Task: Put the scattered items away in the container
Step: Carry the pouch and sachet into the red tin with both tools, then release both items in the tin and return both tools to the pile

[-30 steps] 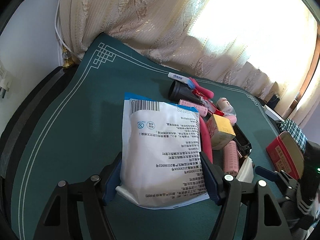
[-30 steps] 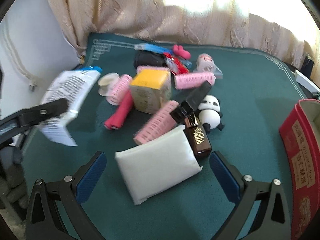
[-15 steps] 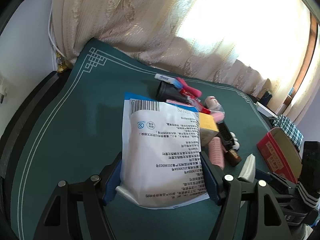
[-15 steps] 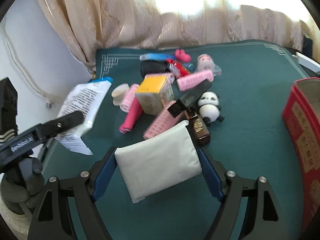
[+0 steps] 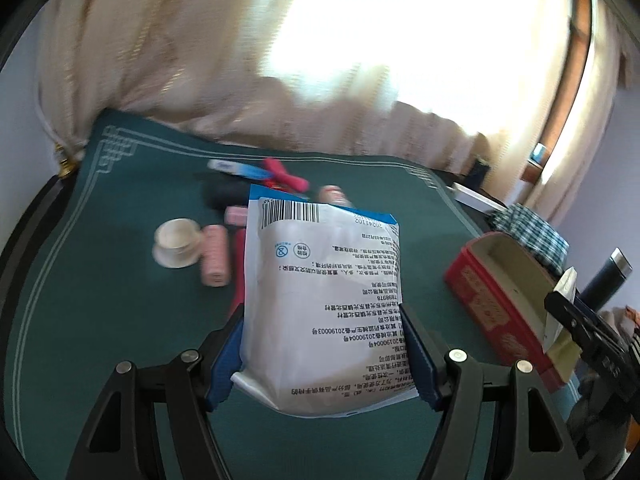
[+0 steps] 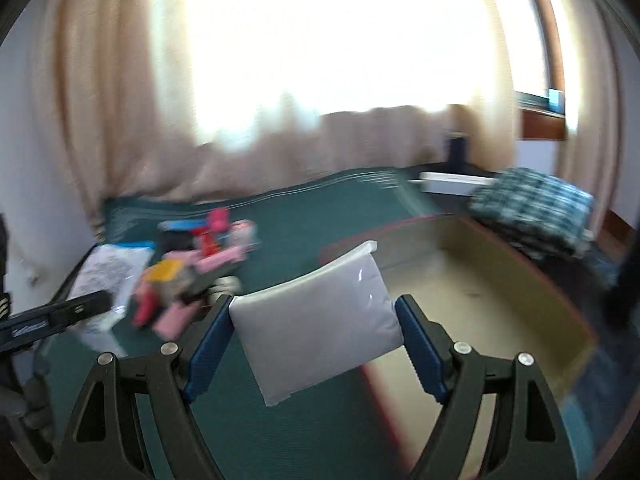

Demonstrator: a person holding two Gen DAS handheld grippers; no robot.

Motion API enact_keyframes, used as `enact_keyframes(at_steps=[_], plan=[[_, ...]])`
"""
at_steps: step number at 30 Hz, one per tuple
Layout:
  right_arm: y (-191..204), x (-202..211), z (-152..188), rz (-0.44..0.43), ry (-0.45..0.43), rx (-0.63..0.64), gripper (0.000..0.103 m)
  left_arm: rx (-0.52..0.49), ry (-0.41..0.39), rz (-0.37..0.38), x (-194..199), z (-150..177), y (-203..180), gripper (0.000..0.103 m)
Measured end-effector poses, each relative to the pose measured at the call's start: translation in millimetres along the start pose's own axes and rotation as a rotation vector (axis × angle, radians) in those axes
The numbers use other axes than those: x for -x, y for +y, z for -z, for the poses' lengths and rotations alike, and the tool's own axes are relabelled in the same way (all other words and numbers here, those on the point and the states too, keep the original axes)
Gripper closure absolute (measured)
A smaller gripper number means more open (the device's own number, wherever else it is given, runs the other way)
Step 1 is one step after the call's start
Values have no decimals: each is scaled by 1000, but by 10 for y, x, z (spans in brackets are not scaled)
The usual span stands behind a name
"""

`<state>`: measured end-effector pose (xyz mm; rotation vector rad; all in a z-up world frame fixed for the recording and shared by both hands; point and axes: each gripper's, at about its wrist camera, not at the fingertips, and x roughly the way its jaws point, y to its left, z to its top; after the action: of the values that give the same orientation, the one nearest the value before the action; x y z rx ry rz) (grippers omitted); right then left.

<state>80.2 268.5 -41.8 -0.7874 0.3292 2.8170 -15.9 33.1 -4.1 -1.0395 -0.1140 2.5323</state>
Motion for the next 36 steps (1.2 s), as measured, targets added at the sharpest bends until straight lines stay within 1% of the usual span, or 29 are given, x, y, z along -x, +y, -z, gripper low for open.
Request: enact_keyframes(at_steps=[5, 9, 12, 15, 17, 19, 21, 25, 28, 33, 36], plan=[[-466, -30, 15, 83, 12, -62, 20, -43, 14, 41, -85, -24, -376, 30], [-637, -64, 56, 114, 43, -55, 17, -69, 25, 77, -165, -72, -662, 30], [-690, -70, 91, 105, 42, -59, 17, -109, 31, 112, -240, -139, -944, 30], [-737, -5, 115, 110, 16, -67, 16, -163, 27, 150, -311, -215, -1267, 30], [-760, 74, 139, 97, -7, -76, 16, -191, 28, 175, -377, -260, -1460, 30], [-747, 175, 174, 84, -40, -78, 16, -217, 34, 201, -471, -307, -1656, 30], [-685, 254, 219, 54, -53, -68, 16, -240, 49, 234, -592, -347, -1847, 30], [-452, 404, 339, 41, -86, 18, 16, -285, 79, 279, -762, -375, -2094, 30], [-331, 475, 437, 37, -98, 50, 16, -320, 92, 297, -866, -394, -2269, 30], [-160, 450, 567, -10, -62, 77, 16, -340, 101, 313, -901, -420, -2390, 30], [-69, 433, 595, -29, -43, 88, 16, -326, 100, 305, -875, -419, -2309, 30]])
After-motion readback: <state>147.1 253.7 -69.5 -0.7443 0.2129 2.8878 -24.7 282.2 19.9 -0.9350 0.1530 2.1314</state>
